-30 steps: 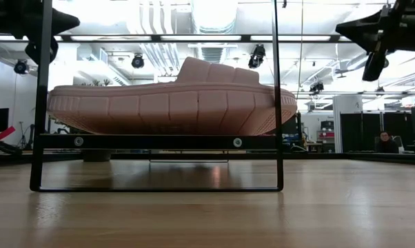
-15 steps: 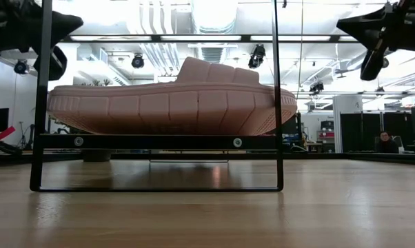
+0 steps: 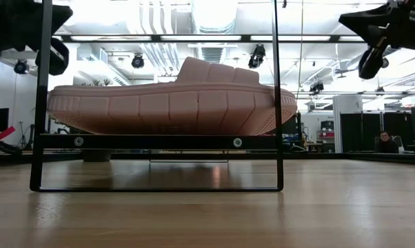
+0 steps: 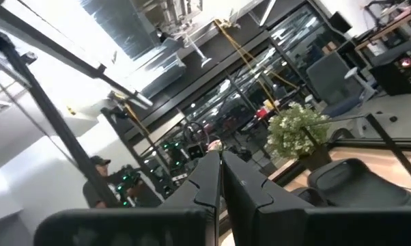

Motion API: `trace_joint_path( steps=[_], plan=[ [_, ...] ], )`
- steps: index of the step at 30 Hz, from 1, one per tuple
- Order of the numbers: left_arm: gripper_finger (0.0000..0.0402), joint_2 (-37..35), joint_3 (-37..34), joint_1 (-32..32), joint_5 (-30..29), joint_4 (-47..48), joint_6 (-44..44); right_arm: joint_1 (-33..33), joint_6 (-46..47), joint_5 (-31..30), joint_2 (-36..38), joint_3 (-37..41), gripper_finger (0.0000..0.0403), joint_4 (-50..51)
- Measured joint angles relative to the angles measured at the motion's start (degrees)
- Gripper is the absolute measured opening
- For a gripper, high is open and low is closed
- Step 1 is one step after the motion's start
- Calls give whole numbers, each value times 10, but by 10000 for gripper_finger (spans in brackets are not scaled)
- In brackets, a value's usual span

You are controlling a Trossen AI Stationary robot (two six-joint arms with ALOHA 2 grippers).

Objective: Pick and place slides into the shelf
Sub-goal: Return to Home Position

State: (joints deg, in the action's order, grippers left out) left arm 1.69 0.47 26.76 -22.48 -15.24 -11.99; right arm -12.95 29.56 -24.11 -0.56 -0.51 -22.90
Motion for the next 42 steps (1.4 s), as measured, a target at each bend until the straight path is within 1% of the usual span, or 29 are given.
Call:
trace_joint_path(
  steps=[3,8,13,17,19,23,26,36,42],
  plan=[
    [0,0,0,0,13,29,8,0,-1,23,0,0,8,7],
    [0,5,0,0,43,64,5,0,2,66,0,0,8,53],
    [0,5,-1,0,44,70,21,0,8,91,0,0,8,73],
    [0,5,0,0,44,102,25,0,12,120,0,0,8,97],
    [0,5,1,0,49,121,22,0,24,136,0,0,8,121],
    [0,14,2,0,56,128,33,0,54,153,0,0,8,177],
    [0,26,2,0,55,130,38,0,72,156,0,0,8,211],
    [0,99,3,0,56,133,33,0,75,151,0,0,8,211],
    [0,116,3,0,53,128,33,0,75,137,0,0,8,209]
  ],
)
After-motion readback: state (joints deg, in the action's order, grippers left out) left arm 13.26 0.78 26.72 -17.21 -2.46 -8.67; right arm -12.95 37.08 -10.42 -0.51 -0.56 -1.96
